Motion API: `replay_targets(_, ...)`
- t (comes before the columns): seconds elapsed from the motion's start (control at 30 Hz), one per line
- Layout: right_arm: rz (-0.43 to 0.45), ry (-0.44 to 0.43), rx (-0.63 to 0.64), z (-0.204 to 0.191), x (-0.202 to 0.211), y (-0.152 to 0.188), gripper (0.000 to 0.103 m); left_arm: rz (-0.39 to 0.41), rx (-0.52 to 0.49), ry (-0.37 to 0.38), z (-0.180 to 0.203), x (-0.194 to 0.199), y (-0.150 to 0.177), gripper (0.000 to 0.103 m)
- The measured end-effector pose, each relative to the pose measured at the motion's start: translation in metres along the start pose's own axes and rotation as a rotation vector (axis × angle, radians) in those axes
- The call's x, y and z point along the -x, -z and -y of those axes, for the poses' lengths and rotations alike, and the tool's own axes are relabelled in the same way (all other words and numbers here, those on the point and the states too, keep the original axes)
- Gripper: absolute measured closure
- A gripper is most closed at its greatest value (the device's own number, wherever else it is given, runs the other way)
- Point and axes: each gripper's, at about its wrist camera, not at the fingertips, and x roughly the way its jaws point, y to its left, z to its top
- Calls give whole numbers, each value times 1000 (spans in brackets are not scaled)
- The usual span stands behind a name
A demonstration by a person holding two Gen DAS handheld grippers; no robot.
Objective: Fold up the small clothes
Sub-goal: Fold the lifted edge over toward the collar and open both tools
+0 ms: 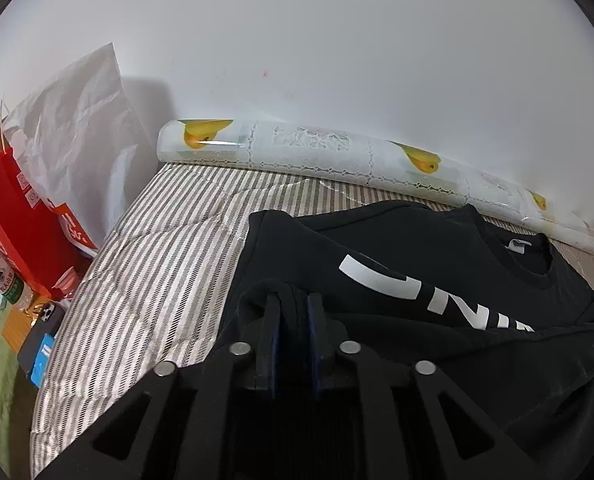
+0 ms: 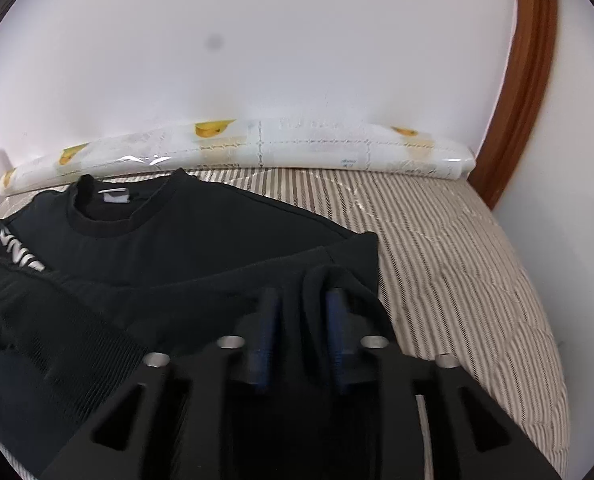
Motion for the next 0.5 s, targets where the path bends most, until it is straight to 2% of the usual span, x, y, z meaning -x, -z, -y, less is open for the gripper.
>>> replay_targets(0.03,11,-8,-5,1,7,3,52,-1,-1,0,-1,4,1,78)
replay_targets(0.1,33,-20,-14,5,24,10,51,4,0,-4,-5,14,3,70)
replay_targets(0.2,42,-25,-18,10,49,23,49,15,16,3,-15,33,10,50)
replay_targets(0.5,23,-29,-69,38,101,83,46,4,90,69,-45,92,61,46)
